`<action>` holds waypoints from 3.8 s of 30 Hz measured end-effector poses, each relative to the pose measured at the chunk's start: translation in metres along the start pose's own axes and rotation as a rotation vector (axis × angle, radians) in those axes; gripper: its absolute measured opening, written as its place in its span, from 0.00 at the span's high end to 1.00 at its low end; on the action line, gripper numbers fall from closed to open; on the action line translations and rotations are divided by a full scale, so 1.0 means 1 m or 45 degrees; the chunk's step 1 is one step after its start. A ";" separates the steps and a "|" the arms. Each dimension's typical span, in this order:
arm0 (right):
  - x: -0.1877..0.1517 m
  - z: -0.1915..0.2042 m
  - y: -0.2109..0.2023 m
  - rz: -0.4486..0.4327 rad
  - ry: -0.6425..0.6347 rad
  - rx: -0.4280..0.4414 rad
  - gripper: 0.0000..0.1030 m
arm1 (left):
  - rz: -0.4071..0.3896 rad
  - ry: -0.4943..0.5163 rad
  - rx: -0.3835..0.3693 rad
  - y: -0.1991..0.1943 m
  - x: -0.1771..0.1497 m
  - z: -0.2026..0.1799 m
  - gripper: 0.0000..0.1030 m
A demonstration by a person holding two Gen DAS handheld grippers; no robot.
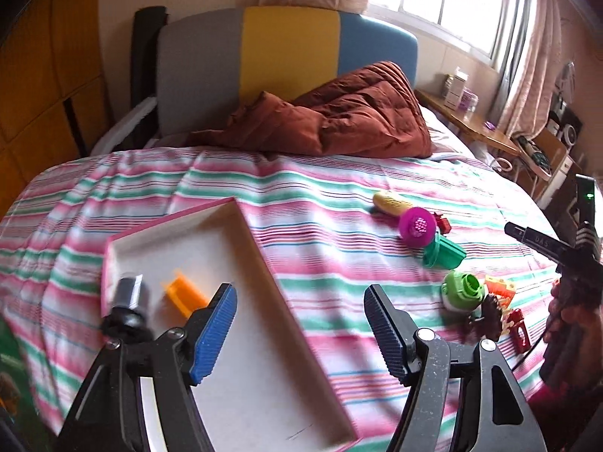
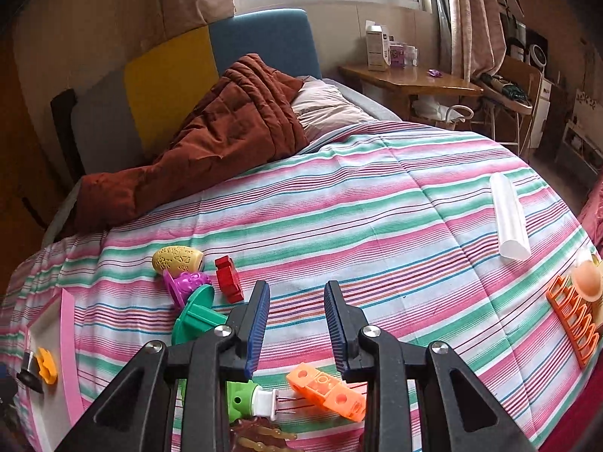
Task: Organize rigid objects
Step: 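Move left tool to the yellow egg-shaped roller while right tool returns to the toys, then close the left tool around the yellow roller and lift it, then grasp the green spool with the right tool, then carry the yellow roller in the left tool into the white tray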
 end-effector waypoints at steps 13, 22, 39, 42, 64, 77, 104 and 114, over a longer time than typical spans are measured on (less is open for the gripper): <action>-0.005 -0.001 0.007 0.100 0.061 0.093 0.69 | 0.182 0.106 -0.095 0.125 0.079 -0.052 0.10; -0.009 -0.002 0.014 0.191 0.120 0.177 0.69 | 0.372 0.075 -0.160 0.213 0.117 -0.068 0.04; -0.012 -0.009 0.022 0.266 0.210 0.223 0.68 | 0.496 0.161 -0.136 0.257 0.087 -0.057 0.27; -0.012 -0.010 0.022 0.262 0.211 0.205 0.68 | 0.438 0.056 -0.105 0.236 0.078 -0.035 0.27; -0.023 0.016 0.026 0.290 0.083 0.260 0.68 | 0.336 0.210 -0.097 0.101 -0.076 -0.066 0.27; -0.033 0.074 0.035 0.377 -0.060 0.235 0.40 | 0.219 0.250 -0.092 0.110 -0.076 -0.073 0.27; -0.039 0.089 0.016 0.201 -0.257 0.371 0.37 | 0.153 0.222 -0.116 0.083 -0.076 -0.072 0.27; -0.066 0.136 -0.015 0.146 -0.517 0.545 0.37 | 0.046 0.085 -0.067 0.020 -0.073 -0.047 0.27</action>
Point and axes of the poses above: each gripper's, at about its wrist camera, not at the fingertips, and y roughly the way its jaws point, z to its left, x to its top, the point moved 5 cm from there along y, roughly the way its jaws point, and after that the axes turned 15 degrees about -x, right-handed, at the moved point
